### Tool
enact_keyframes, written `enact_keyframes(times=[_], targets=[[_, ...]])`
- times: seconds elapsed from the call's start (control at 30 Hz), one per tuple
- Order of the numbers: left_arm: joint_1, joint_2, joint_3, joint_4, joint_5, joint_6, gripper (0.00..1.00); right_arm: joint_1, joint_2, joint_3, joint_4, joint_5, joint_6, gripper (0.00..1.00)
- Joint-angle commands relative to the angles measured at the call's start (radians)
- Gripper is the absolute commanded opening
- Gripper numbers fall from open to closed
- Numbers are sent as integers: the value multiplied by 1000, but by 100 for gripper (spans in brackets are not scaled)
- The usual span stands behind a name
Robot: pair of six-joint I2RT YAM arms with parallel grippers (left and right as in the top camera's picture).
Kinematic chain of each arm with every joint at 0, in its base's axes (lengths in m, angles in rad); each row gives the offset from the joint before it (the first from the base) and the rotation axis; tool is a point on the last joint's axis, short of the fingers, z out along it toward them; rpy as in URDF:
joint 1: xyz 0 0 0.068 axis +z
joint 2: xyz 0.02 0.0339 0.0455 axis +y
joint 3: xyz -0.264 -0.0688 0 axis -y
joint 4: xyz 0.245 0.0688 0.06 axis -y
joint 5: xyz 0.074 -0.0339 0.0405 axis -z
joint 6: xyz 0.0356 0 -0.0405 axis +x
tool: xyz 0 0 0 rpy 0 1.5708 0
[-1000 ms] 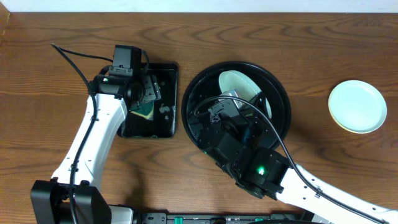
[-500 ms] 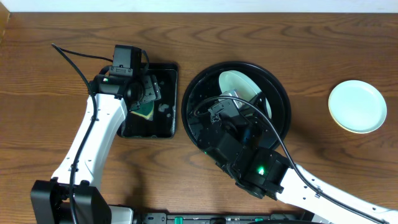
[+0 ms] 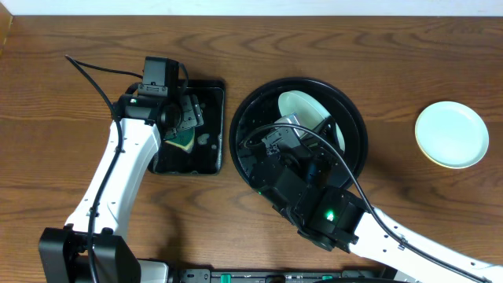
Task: Clean dirty plates on tray and stack at the side
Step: 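Tilt and lift the pale green plate with the right gripper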
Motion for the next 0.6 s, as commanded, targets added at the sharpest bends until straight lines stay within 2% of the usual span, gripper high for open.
enact_keyframes(times=[0.0,0.2,0.33,0.47,0.57], targets=[[3,3,15,-3,1,13,81,11,-17,18,3,36,-6,1],[3,3,15,-3,2,13,81,11,-17,18,13,24,-5,1],[3,3,15,-3,2,13,81,10,-17,18,20,-92,-6,1],[3,3,15,-3,1,13,81,5,-17,18,23,-27,-3,1],[3,3,15,-3,2,13,81,3,-17,18,13,-172,9,1]])
